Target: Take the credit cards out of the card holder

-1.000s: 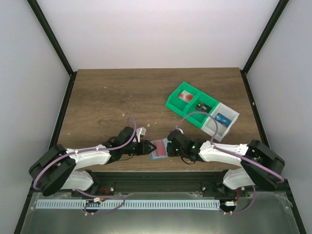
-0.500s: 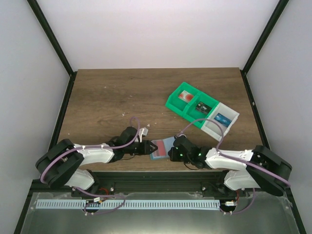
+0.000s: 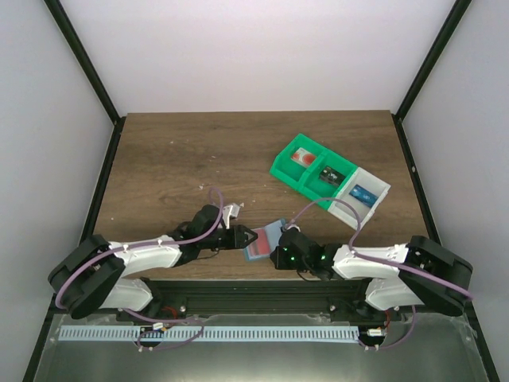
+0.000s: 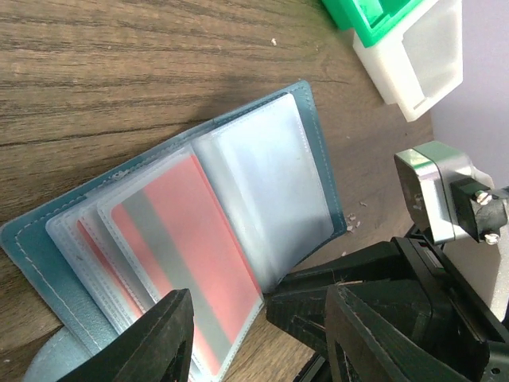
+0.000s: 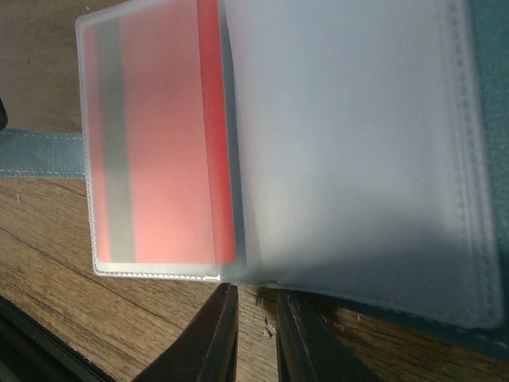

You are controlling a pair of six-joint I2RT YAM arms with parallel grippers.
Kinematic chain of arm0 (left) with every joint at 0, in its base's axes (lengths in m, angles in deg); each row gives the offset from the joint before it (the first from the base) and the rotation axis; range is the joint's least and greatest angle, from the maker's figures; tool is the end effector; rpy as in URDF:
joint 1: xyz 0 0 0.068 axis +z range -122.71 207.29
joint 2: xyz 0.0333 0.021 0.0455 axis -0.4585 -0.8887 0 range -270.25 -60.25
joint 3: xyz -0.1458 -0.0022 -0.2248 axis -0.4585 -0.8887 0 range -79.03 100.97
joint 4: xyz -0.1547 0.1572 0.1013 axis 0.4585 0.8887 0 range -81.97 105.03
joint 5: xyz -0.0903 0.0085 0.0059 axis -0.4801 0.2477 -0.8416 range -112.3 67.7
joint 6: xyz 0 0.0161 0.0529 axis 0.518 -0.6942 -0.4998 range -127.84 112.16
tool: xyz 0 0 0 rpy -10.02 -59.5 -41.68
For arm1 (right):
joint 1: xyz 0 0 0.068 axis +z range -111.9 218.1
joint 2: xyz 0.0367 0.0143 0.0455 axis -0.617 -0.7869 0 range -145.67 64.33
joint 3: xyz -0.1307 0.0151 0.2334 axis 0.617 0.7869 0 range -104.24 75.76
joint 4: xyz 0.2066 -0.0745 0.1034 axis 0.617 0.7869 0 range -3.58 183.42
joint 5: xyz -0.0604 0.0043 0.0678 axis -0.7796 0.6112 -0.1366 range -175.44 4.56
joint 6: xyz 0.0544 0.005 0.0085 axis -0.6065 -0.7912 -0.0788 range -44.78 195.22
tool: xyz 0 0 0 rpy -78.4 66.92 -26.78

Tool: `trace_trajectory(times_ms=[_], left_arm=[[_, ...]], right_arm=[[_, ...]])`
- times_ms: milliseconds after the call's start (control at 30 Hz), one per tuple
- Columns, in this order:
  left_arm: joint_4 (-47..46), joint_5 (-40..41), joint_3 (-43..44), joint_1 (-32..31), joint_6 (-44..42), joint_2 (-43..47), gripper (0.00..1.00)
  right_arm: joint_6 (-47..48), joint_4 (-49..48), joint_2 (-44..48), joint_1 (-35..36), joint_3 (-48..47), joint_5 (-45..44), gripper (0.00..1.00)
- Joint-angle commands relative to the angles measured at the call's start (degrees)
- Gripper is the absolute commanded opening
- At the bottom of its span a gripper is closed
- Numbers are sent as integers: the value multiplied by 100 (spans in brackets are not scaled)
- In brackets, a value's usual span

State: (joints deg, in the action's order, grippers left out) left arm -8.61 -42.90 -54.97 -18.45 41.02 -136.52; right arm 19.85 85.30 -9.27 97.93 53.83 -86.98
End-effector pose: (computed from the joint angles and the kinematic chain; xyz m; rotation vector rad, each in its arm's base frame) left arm 0.1529 -0.1757 0.1605 0.1630 2.4668 -1.2336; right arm 0.1035 0.1763 0.1365 -0.0900 2.6416 0.7811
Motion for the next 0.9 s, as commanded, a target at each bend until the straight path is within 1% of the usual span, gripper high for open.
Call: trace_trajectory(times_ms=[0,200,300,433,700,867], left_arm=[[-45,105,113,13,-14,-58,48],[-146,250,178,16,37,-282,54],[-273,252,178,19,97,-362,55],[-316,295,205,19,137,-422,56],[-374,453,105,22,202,-480,57],[-372,486,109,33,227,-494,58]], right_arm=[[-92,244,63,41,-103,-225,16],[-85,540,239,35,-343,-438,16],[22,600,420,44,-605,-448,16],[146,665,531,-4,-826,-733,17],[464,654,336,-448,-1263,-828,17],[804,569,60,-890,-1343,-798,17]])
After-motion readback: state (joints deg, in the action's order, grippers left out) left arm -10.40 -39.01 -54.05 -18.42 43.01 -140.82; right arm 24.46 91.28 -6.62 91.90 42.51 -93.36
